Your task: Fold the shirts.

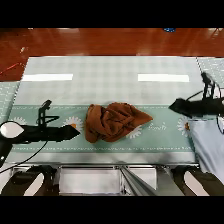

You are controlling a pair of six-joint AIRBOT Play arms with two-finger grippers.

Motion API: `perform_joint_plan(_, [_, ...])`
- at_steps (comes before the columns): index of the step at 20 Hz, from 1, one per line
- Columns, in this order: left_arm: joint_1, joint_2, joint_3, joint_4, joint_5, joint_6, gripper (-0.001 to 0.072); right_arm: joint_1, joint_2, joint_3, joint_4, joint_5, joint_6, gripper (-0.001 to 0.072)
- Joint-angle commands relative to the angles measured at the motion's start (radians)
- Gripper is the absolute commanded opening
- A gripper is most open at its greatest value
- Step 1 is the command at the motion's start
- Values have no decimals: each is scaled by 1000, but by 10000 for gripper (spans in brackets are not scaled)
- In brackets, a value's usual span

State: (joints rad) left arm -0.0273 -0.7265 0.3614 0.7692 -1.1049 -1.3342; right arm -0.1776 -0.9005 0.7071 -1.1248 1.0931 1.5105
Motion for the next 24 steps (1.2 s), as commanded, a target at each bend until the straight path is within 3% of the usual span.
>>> perform_joint_plan(1, [-11,-166,-26,-358,87,335,502,-37,55,-146,87,-1,-32,401])
perform_joint_plan(3, [-51,-276,-15,-444,119,432,502,-37,55,-184,123,-3,-47,400])
perform_joint_plan(7, [-152,-470,70,-449,109,463,500,-37,54,-212,135,14,-53,395])
perform_joint_plan(8, [-157,-500,100,-449,82,463,429,-37,53,-213,131,27,-53,395])
perform_joint_plan(9, [-158,-520,128,-446,54,464,151,-32,53,-214,129,35,-53,395])
perform_joint_plan(10, [-155,-526,149,-445,39,479,21,-16,53,-217,124,33,-52,395])
perform_joint_plan(14, [-152,-525,202,-437,16,485,18,91,11,-235,124,-46,-23,395])
perform_joint_plan(17, [-152,-525,202,-433,11,485,18,119,-63,-234,233,-161,-18,395])
perform_joint_plan(24, [-152,-525,202,-433,12,485,18,119,-301,-234,665,-208,-284,395])
